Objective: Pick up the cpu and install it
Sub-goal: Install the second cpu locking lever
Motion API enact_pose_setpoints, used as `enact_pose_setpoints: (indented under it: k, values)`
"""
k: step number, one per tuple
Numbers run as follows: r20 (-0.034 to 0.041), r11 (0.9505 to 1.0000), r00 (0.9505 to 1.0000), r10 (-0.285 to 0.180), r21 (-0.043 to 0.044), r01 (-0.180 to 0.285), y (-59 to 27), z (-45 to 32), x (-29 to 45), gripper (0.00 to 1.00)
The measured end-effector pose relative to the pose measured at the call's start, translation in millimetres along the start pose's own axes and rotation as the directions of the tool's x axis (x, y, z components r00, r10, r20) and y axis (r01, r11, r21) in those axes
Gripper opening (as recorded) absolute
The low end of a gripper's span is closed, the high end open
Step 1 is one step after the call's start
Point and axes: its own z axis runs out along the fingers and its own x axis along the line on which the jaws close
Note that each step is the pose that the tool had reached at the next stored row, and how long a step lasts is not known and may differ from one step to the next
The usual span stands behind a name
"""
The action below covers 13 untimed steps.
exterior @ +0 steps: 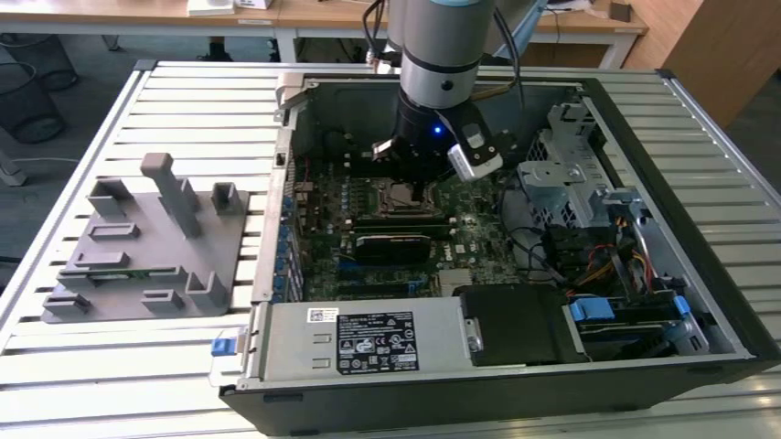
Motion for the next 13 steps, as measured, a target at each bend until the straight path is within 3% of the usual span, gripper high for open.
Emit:
enact_pose_setpoints:
  k: [13]
  values:
    - [0.0001, 1.0, 1.0, 0.0, -0.0014, 0.0, -9.9, 0.4, 11.0, 0.11]
